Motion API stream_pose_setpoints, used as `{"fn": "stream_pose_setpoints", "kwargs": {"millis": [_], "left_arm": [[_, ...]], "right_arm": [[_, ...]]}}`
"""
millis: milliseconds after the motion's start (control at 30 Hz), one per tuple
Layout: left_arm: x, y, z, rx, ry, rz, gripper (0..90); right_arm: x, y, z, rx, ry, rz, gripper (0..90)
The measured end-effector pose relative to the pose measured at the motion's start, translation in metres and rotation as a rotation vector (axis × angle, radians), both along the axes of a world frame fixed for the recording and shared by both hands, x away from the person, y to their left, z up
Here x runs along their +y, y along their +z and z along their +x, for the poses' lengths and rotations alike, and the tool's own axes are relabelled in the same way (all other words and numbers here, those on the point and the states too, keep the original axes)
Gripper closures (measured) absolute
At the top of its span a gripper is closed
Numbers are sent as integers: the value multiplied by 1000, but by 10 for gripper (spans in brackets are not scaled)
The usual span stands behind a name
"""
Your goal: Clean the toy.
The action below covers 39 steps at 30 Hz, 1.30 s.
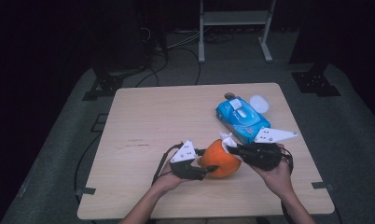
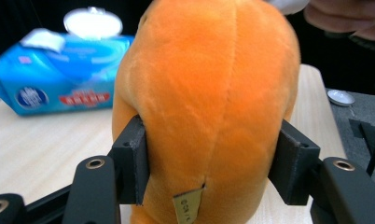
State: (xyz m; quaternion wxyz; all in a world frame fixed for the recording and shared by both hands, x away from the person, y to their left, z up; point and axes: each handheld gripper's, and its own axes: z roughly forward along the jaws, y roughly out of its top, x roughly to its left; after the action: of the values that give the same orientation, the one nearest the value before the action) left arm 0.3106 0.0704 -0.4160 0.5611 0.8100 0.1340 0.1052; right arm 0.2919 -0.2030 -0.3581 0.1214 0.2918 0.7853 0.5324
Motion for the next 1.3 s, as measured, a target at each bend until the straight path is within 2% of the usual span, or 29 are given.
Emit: {"fn": "stream_pose_setpoints", "kwargs": {"millis": [100,233,300,333,367,400,433,500,600,667,700,767,800,900,1000,1067,1167,1300], "left_arm": [[9,8,1,17,-12,11,398],[22,12,4,49,-29,29,399],[24,9,5,74,-31,46,397],[24,5,6,88,-28,79,394],[22,2,7,86,-18,115,390],[21,-2,8,86,-16,131,384],[20,-4,8,98,-16,121,377],[17,-3,9,93,-9,126,365],[10,-4,7,81,-7,137,353],[2,-5,5,72,-10,140,341],[-2,-5,4,66,-11,146,334],[-4,-5,2,52,-13,158,314],[-2,-5,3,53,-12,144,289],[6,-6,7,57,-17,102,197],[14,-12,13,70,-18,94,128],[19,-21,18,79,-20,78,98],[18,-34,24,67,-41,47,47],[10,-47,25,92,-80,32,46]], "right_arm": [[2,1,1,-3,3,8,851],[7,-6,5,35,7,0,851],[9,-16,10,64,7,-18,851],[10,-21,12,83,9,-24,851],[12,-29,16,110,8,-44,851],[14,-34,17,126,4,-64,851],[16,-38,17,132,3,-74,851],[19,-37,14,111,-2,-99,851],[25,-27,9,77,19,-94,851],[34,-24,5,63,55,-91,851],[39,-23,3,56,69,-98,851],[46,-24,0,32,74,-144,851],[46,-25,0,32,70,-155,851],[37,-31,5,59,51,-145,850],[27,-35,10,75,15,-138,850],[20,-37,13,85,8,-125,851],[18,-39,15,96,13,-124,850],[15,-42,16,104,10,-119,849]]}}
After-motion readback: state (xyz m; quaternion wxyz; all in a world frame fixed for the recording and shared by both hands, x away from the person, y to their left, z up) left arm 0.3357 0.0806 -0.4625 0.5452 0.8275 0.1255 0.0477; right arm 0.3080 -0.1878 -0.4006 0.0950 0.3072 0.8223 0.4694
